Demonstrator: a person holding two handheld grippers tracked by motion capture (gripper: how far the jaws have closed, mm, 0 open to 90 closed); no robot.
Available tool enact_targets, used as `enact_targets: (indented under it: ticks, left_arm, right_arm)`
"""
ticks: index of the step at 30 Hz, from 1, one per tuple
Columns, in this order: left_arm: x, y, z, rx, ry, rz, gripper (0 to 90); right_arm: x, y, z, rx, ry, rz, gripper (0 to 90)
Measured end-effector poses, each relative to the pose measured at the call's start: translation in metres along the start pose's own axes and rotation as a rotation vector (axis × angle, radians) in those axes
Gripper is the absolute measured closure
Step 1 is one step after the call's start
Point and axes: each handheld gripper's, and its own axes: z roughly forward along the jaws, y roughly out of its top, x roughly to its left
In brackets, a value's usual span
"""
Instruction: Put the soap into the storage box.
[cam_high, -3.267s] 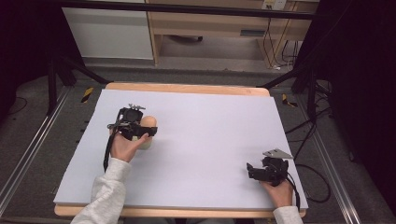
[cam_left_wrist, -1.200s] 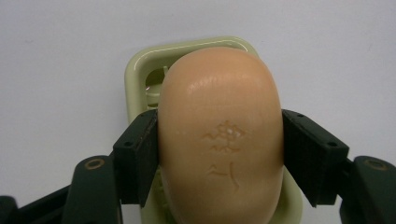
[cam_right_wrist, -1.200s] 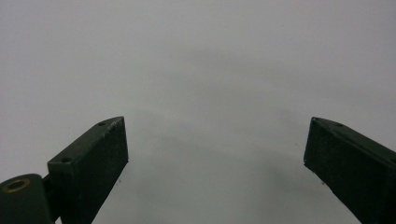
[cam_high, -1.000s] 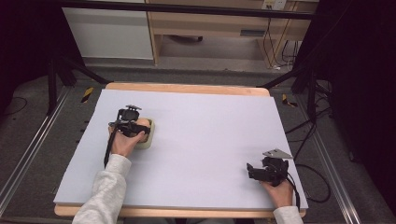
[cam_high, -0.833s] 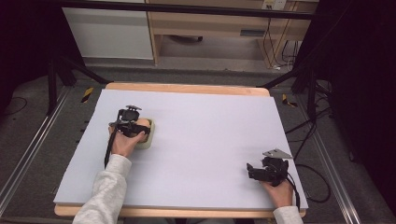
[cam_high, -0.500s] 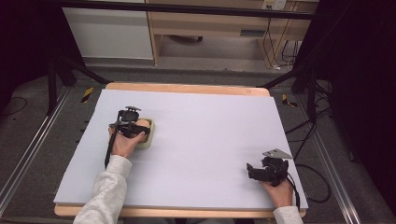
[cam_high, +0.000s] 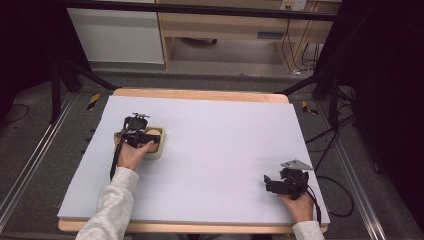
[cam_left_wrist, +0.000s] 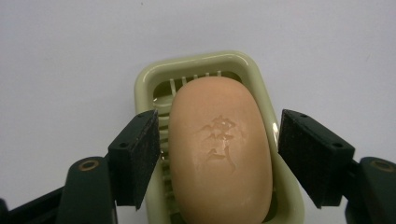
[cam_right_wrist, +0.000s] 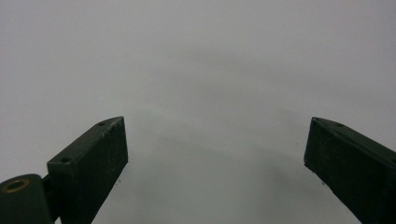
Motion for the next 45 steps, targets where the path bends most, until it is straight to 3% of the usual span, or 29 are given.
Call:
enact_targets:
  ticks: [9, 18, 20, 26, 42, 45]
  left_arm:
    - [0.0, -0.008, -0.019, -0.066, -0.031, 0.014, 26.7]
    - [-0.007, -0.032, -0.039, -0.179, -0.08, 0.08, 22.3]
    - [-0.009, -0.039, -0.043, -0.212, -0.089, 0.078, 21.4]
    - [-0.009, -0.055, -0.056, -0.251, -0.096, 0.092, 19.2]
    - [0.024, -0.106, -0.064, -0.288, -0.07, 0.043, 18.6]
    - [0.033, -0.12, -0.062, -0.273, -0.033, 0.039, 18.7]
  right_arm:
    - [0.0, 0.0, -0.001, -0.001, 0.0, 0.006, 6.6]
    - [0.0, 0.0, -0.002, -0.021, -0.016, 0.006, 6.3]
    - [0.0, 0.0, -0.003, -0.026, -0.018, 0.017, 6.2]
    - [-0.001, 0.0, -0.002, -0.026, -0.035, 0.019, 6.3]
    - [-0.01, -0.004, -0.003, -0.033, -0.073, 0.049, 6.3]
    - [-0.01, -0.005, -0.004, -0.035, -0.074, 0.058, 6.4]
